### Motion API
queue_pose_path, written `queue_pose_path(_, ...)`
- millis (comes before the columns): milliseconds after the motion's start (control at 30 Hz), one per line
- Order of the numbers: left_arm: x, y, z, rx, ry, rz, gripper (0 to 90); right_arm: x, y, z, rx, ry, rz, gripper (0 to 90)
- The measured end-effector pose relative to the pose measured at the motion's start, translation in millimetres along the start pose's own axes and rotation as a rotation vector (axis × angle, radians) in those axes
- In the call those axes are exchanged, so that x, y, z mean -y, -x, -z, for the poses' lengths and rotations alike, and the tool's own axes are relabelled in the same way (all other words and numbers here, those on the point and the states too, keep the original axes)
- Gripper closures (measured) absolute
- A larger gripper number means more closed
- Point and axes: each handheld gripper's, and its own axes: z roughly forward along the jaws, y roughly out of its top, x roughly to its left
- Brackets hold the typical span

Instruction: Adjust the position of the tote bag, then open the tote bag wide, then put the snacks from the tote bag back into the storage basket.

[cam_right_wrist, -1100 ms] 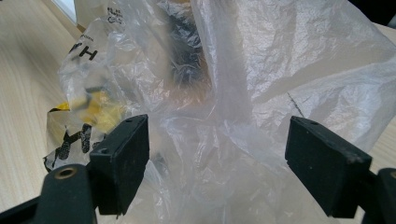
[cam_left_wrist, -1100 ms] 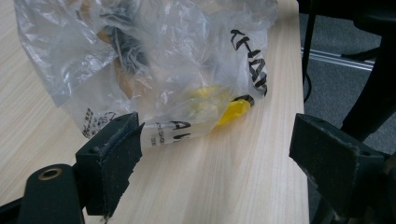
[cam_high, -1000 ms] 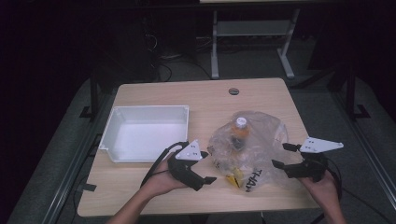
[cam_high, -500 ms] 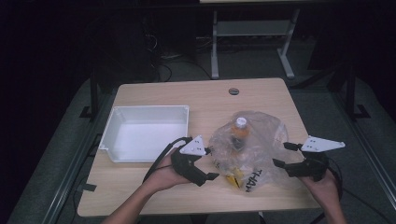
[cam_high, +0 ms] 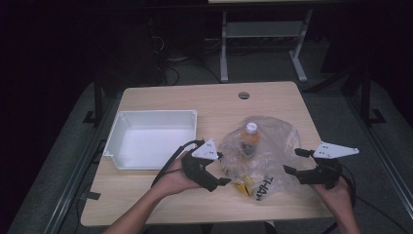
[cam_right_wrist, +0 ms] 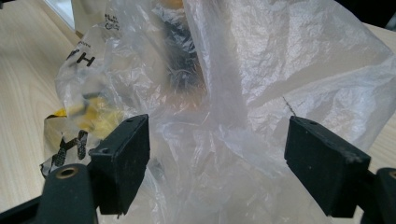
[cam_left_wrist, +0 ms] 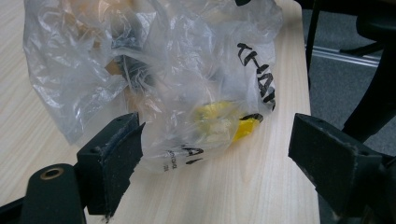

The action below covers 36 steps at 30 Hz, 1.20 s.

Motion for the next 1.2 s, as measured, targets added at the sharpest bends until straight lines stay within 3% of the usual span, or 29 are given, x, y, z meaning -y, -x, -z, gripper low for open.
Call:
queue_pose_path(267, -3.8, 0.1, 3.6, -0.012, -0.001, -0.005, 17.3, 0.0, 0.2, 1.2, -0.002, 0.01, 0.003, 21.8)
queue_pose_path(567, -8.9, -14.3, 3.4, 0.006, 0.011, 0.033, 19.3, 3.3, 2.0, 6.0, 0.014, 0.013, -0.013, 21.7)
queue_pose_path(800, -11.2, -23.1, 3.7, -0.002, 0.016, 0.059, 21.4, 3.8, 2.7, 7.1, 0.02, 0.008, -0.023, 21.7)
queue_pose_path(1000, -26.4, -23.6, 5.1, -0.032, 0.005, 0.03, 23.5, 5.8, 5.2, 5.9, 0.004, 0.002, -0.02, 21.3)
queue_pose_path(1200, -40.7, -25.8, 3.7, -0.015, 0.007, 0.03, 25.8, 3.2, 0.6, 7.9, 0.006, 0.016, -0.011, 21.4)
